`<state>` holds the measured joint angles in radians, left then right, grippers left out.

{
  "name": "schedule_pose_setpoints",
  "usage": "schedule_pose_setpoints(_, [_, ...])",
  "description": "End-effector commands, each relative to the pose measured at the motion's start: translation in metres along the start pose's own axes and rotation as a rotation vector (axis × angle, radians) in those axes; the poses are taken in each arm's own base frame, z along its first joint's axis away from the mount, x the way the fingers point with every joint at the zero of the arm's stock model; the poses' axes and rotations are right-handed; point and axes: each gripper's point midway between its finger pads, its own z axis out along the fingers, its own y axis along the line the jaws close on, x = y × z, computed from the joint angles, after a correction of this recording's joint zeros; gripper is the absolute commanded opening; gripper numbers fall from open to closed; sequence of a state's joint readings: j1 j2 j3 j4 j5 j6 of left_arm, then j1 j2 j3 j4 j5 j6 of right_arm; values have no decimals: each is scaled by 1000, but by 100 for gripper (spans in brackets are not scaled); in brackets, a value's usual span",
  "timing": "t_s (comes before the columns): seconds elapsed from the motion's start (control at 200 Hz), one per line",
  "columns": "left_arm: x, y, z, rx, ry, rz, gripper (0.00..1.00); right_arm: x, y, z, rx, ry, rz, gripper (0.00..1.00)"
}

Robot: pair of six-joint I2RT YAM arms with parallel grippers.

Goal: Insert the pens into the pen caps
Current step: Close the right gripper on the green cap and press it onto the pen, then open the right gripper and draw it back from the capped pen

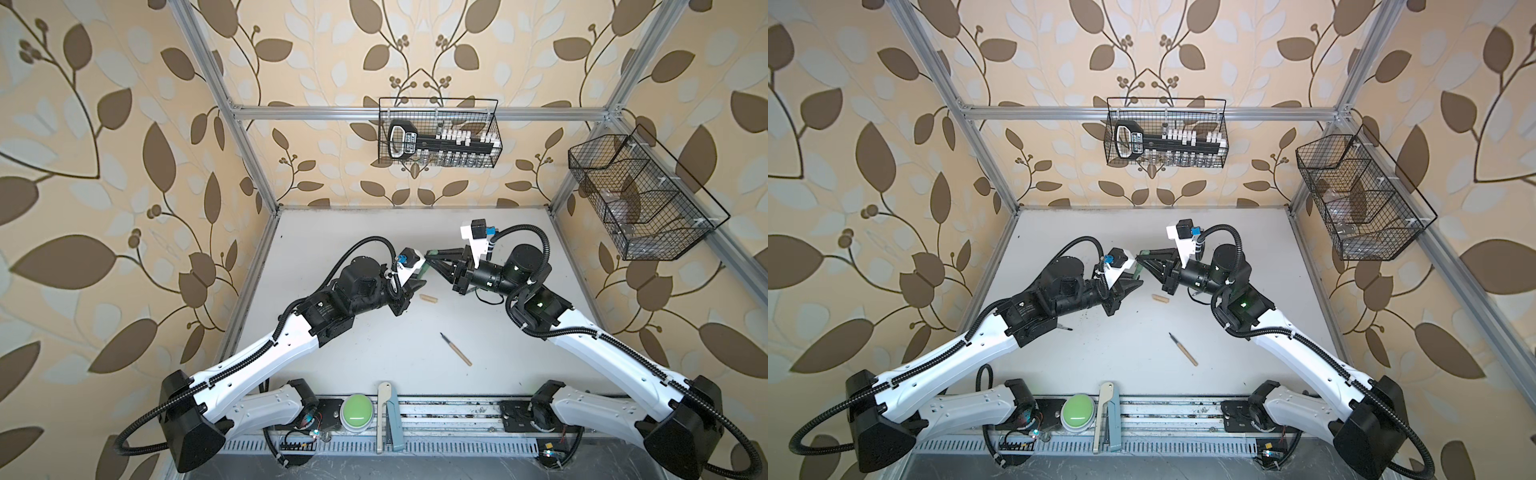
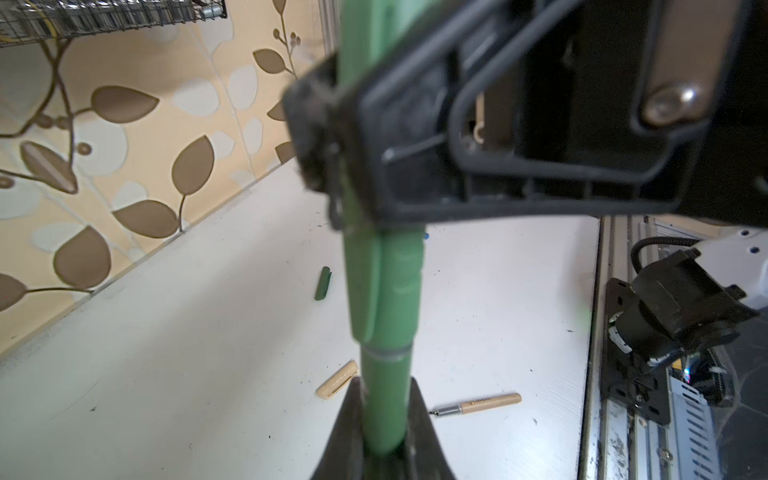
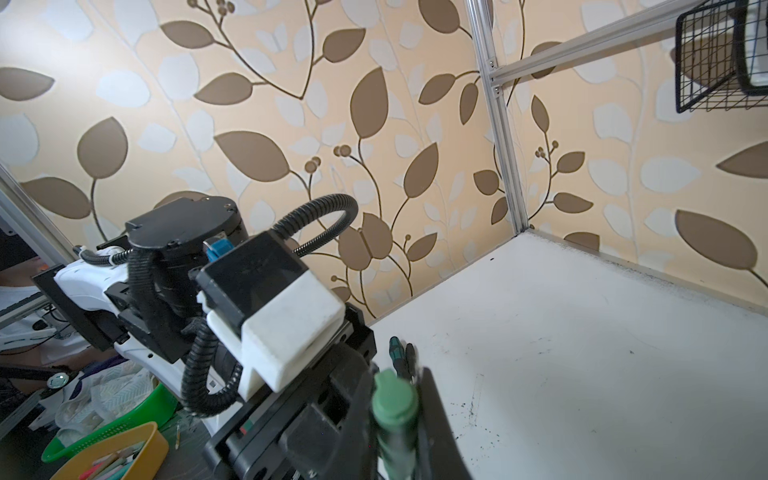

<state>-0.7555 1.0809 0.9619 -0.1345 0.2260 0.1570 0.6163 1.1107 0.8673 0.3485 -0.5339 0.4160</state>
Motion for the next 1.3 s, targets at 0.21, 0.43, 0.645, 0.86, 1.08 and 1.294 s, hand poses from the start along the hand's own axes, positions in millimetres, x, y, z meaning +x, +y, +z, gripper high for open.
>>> schedule_pose_setpoints(0.21, [-175, 49, -78, -209, -579, 96, 0, 154, 37, -7, -221, 436, 306, 0])
schedule_pose_setpoints(0.43, [-186, 54, -88, -235, -663, 104, 0, 185, 45, -11, -271, 513, 351, 0])
schedule_pose_setpoints(0.645, [-194, 54, -102, -230, -707, 112, 0, 201, 47, -18, -265, 572, 358, 0])
schedule_pose_setpoints(0.86, [-149, 40, -77, -114, -508, 30, 0, 134, 4, -30, -37, 377, 235, 6])
schedule_pose_setpoints(1.08, [-65, 17, -33, 88, -253, -225, 0, 32, 2, -56, 70, 85, 52, 48])
schedule_pose_setpoints(1.294, [-32, 8, -22, 142, -248, -370, 0, -5, 22, -58, -7, 8, 5, 55])
